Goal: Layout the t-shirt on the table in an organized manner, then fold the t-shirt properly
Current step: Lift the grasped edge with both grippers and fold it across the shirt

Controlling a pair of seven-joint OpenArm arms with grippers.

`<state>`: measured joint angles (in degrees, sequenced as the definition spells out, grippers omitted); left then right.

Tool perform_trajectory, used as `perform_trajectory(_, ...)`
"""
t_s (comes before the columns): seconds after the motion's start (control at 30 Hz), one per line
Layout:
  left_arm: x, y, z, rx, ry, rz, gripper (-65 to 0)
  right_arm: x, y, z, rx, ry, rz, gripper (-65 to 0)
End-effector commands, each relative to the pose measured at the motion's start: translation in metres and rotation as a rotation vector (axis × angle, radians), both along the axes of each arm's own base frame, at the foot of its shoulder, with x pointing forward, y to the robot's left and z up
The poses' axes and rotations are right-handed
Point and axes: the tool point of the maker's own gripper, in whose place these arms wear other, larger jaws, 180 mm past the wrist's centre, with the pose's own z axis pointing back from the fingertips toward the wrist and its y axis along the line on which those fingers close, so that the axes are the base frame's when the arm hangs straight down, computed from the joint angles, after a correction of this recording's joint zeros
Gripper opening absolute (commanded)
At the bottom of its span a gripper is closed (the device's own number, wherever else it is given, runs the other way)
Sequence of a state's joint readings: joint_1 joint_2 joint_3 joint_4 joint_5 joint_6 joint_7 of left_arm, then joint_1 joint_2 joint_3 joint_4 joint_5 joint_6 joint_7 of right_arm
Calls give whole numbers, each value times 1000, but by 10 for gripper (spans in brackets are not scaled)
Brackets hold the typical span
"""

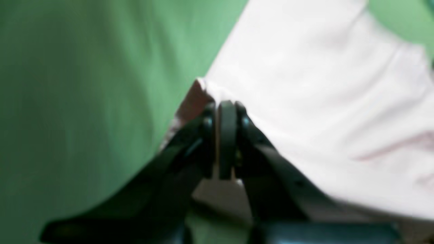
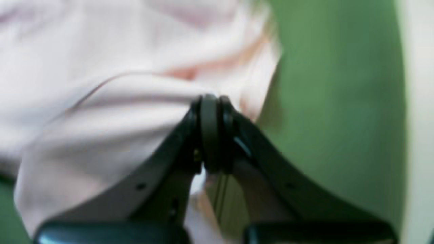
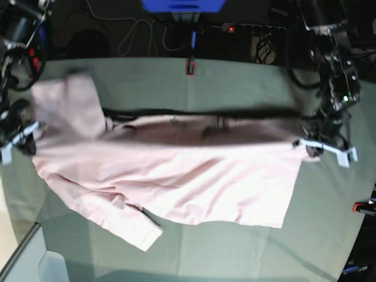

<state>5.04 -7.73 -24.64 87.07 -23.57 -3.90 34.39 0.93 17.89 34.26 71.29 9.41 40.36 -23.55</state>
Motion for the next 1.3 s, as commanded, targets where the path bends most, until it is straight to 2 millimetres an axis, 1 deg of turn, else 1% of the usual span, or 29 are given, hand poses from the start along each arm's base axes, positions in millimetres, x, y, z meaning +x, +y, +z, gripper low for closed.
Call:
perform_trajectory(0.0, 8, 5, 13, 18, -44, 2, -649, 13, -14, 13, -21, -26, -16, -650)
perform_trajectory(0.03, 11, 5, 16, 19, -52, 0, -649, 20, -19, 13, -23, -18, -23, -650)
perform_trajectory(0.1, 17, 3, 19, 14, -64, -3, -649, 27, -24, -5, -11, 36, -38, -650)
perform_trajectory(0.17, 21, 3, 15, 4, -54, 1, -649, 31, -24, -21, 1, 83, -45, -650)
perform_trajectory(0.27, 27, 5, 4, -18, -29, 14, -649, 37, -23, -31, 26, 64, -55, -650)
perform_trajectory(0.33, 29, 6, -4, -32, -10, 22, -649, 40, -20, -31, 28, 34, -49, -650)
perform_trajectory(0.4, 33, 6, -7, -42, -4, 26, -649, 42, -19, -29, 21, 16, -45, -650)
perform_trajectory(0.5, 41, 7, -1, -44, -22, 27, -649, 47, -19, -24, 23, -6, -46, -650)
perform_trajectory(0.6, 53, 6, 10, -43, -50, 26, -649, 63, -21, -9, 25, -48, -50, -650)
perform_trajectory(0.7, 68, 6, 25, -43, -93, 27, -649, 69, -20, -4, 24, -60, -46, -650)
perform_trajectory(0.73, 73, 6, 28, -47, -99, 27, -649, 75, -19, 2, 25, -76, -45, -650)
perform_trajectory(0.83, 82, 5, 18, -76, -74, 37, -647, 89, -7, 8, 49, -104, -37, -650)
perform_trajectory(0.87, 85, 5, 14, -87, -63, 39, -646, 93, -6, 12, 49, -115, -36, -637)
perform_trajectory(0.93, 89, 5, 4, -106, -37, 46, -645, 98, -4, 16, 53, -124, -34, -567)
perform_trajectory(0.97, 91, 5, 2, -115, -28, 50, -645, 101, 1, 16, 63, -128, -30, -521)
perform_trajectory(1.03, 99, 5, -1, -130, -16, 55, -644, 103, 6, 15, 72, -133, -27, -424)
perform_trajectory(1.13, 105, 4, -2, -147, -7, 56, -640, 103, 4, 17, 67, -137, -28, -304)
perform_trajectory(1.2, 105, 4, -1, -147, -8, 58, -595, 101, 2, 17, 63, -134, -29, -257)
perform_trajectory(1.23, 105, 4, -1, -146, -9, 58, -557, 100, 0, 16, 62, -132, -33, -250)
perform_trajectory(1.27, 106, 4, 0, -146, -9, 57, -502, 98, -4, 17, 54, -129, -37, -252)
